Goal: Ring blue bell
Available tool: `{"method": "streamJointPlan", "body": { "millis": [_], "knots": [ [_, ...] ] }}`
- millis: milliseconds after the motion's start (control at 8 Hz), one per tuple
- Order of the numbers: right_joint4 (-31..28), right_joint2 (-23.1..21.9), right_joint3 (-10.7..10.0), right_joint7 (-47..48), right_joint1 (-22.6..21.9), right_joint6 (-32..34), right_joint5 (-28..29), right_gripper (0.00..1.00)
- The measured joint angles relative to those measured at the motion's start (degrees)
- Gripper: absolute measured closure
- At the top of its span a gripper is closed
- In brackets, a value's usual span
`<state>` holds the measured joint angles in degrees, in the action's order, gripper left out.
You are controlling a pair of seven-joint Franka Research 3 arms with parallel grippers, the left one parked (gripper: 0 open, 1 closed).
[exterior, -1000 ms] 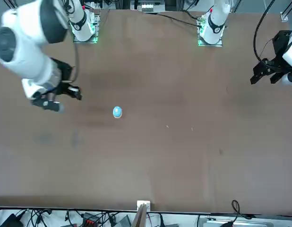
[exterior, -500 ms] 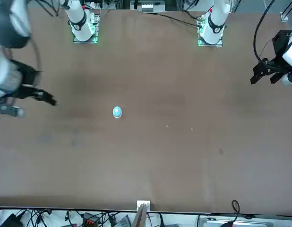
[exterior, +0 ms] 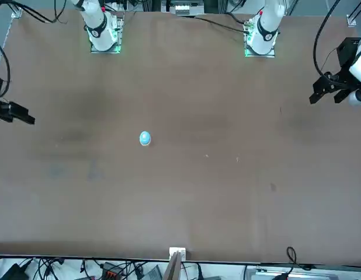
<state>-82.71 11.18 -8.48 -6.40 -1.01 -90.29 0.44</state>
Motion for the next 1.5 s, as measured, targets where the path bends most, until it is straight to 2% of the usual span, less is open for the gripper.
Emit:
{"method": "streamJointPlan", "body": {
  "millis": [125, 250, 500, 625, 750, 875, 1000, 1250, 1500],
  "knots": [
    [0.86, -1.06, 0.6, -0.32, -1.53, 1.42, -1.43, 0.0],
    [-0.63, -3.42, 1.0, -0.32, -3.08, 1.77, -2.47, 0.0],
    [-9.75, -11.52, 1.73, -0.35, -3.23, -0.88, -2.92, 0.0],
    [-13.83, -14.96, 3.46, -0.36, -1.56, -1.64, -2.94, 0.0],
    [-16.08, -17.01, 6.22, -0.42, 0.68, -2.38, -2.94, 0.0],
    [-16.62, -17.66, 7.87, -0.42, 1.38, -2.7, -2.9, 0.0],
    [-16.48, -17.69, 8.46, -0.42, 1.38, -2.69, -2.8, 0.0],
    [-15.77, -16.98, 8.44, -0.42, 1.53, -2.69, -2.57, 0.0],
    [-14.75, -15.87, 8.29, -0.42, 1.98, -2.64, 0.38, 0.0]
  ]
}}
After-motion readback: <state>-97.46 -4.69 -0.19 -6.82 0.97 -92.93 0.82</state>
